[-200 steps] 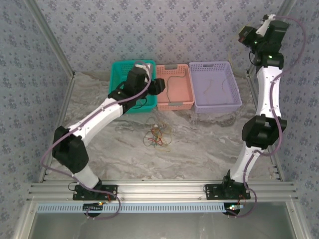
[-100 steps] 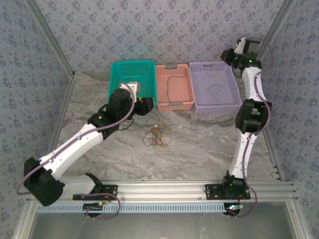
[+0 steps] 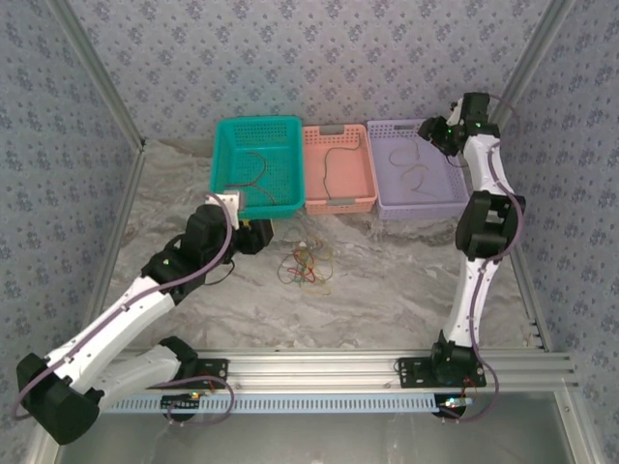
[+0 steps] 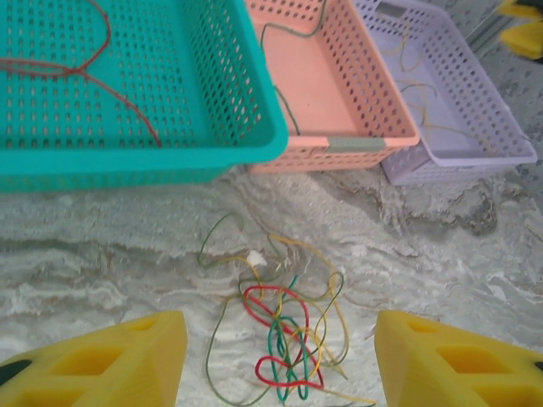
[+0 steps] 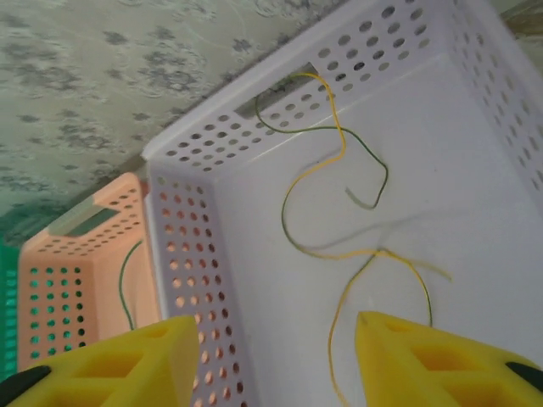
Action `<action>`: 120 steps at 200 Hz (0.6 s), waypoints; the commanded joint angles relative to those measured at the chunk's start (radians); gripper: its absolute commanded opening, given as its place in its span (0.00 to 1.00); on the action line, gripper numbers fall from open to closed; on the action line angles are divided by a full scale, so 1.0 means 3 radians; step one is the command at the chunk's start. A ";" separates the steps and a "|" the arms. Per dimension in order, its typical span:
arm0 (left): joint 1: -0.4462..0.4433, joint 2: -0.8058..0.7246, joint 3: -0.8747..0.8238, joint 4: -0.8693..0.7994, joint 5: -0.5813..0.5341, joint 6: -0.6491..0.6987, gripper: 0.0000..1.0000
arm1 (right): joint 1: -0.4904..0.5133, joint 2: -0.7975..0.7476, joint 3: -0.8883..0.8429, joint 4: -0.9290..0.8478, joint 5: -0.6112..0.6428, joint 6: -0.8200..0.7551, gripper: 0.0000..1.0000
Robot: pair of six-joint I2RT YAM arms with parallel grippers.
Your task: Untangle the cables
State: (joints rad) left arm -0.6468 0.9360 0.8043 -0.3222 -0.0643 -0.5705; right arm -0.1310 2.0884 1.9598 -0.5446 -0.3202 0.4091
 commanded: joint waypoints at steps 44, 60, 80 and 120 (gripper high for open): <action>-0.0087 0.0344 -0.0511 0.0364 0.0279 -0.0416 0.59 | 0.0912 -0.2152 -0.2487 0.0869 0.0503 0.0024 0.36; -0.0199 0.0608 -0.0535 0.0529 0.0218 -0.0443 0.59 | 0.1446 -0.2288 -0.2974 0.0966 0.0614 0.0137 0.37; -0.0319 0.0932 -0.0546 0.0751 0.0150 -0.0480 0.60 | 0.1984 -0.2200 -0.3296 0.1154 0.0680 0.0452 0.45; -0.0427 0.1457 -0.0528 0.1186 0.0077 -0.0574 0.61 | 0.2606 -0.1646 -0.3434 0.1665 0.0823 0.1369 0.52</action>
State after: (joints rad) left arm -0.7628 1.3174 0.6384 -0.0917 -0.0166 -0.7132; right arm 0.5880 1.5261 0.9226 -0.1795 -0.1352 0.6197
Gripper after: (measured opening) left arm 0.610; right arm 0.520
